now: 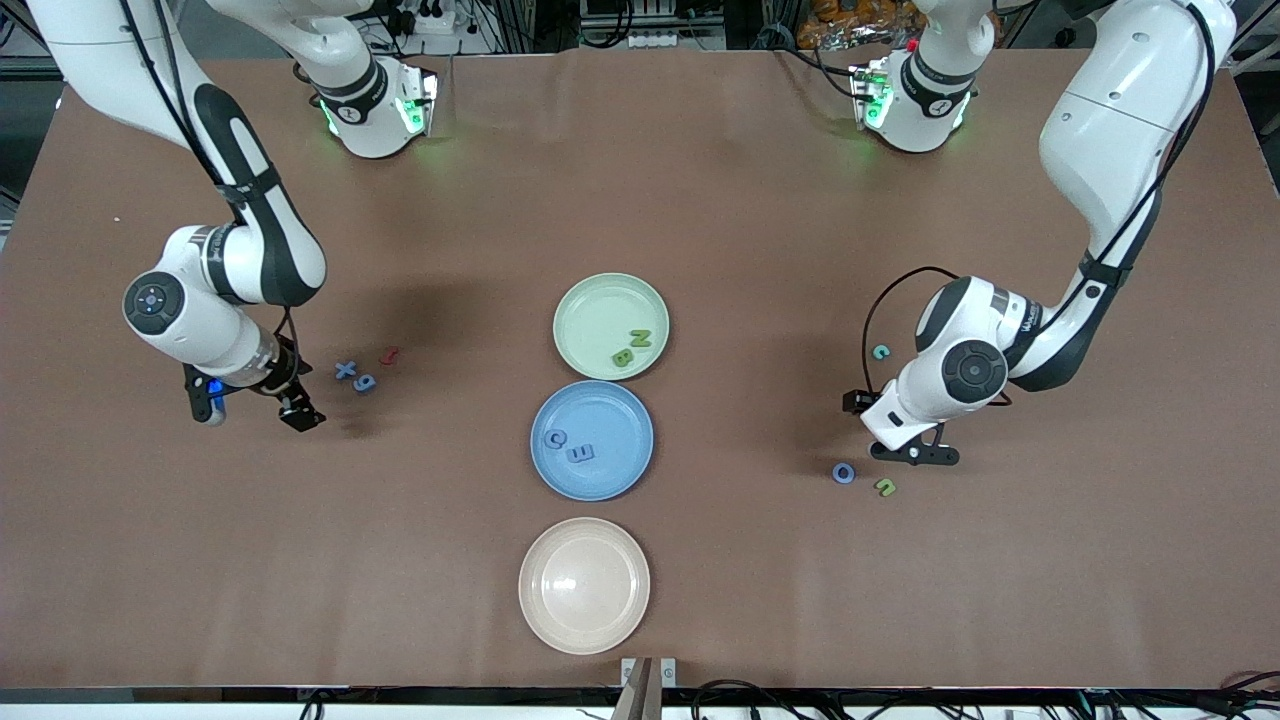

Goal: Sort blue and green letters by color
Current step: 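Grasp a small green letter with the left gripper while the right gripper reaches the X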

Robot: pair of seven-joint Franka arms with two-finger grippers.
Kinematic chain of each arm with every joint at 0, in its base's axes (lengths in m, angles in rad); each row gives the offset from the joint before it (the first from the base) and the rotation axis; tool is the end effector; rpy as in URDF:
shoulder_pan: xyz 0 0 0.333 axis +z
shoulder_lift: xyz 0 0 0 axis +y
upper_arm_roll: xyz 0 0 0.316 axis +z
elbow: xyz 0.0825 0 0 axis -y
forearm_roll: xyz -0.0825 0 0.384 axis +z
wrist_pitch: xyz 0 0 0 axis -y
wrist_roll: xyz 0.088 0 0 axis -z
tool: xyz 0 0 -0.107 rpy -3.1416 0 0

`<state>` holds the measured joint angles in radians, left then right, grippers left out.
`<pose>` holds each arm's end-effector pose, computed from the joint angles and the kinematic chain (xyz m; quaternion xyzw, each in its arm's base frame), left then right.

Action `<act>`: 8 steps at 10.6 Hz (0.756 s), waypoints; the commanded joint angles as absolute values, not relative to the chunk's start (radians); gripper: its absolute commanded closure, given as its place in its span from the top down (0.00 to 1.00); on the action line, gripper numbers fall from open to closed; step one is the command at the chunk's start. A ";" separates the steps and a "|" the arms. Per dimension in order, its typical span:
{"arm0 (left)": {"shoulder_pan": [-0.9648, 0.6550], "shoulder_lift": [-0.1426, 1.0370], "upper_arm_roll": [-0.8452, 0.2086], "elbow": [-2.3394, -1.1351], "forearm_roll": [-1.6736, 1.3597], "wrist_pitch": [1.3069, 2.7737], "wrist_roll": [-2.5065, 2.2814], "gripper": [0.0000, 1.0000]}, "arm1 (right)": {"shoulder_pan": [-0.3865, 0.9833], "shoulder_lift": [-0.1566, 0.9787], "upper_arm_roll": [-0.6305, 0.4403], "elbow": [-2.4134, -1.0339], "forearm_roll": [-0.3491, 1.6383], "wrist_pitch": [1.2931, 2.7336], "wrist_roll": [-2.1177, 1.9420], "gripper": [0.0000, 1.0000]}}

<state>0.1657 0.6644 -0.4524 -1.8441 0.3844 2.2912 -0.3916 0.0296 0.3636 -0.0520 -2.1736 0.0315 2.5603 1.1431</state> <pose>0.6072 -0.1570 0.1826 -0.9967 0.0521 0.0600 0.0165 0.5659 -0.0132 0.2252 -0.8286 0.5596 -0.0103 0.0060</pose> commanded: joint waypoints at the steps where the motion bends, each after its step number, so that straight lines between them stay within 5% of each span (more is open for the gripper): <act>1: 0.193 0.624 -0.466 -1.911 0.410 2.304 -0.387 0.64 | 0.011 0.347 -0.040 -2.206 0.012 2.572 1.345 1.00; 4: 0.210 0.626 -0.469 -1.908 0.408 2.306 -0.385 0.07 | 0.028 0.339 -0.037 -2.265 0.014 2.630 1.440 1.00; 5: 0.210 0.624 -0.469 -1.907 0.405 2.304 -0.387 0.00 | 0.028 0.334 -0.037 -2.304 0.015 2.679 1.440 1.00; 8: 0.210 0.608 -0.495 -1.894 0.393 2.303 -0.397 0.00 | 0.046 0.344 -0.037 -2.355 0.015 2.740 1.476 1.00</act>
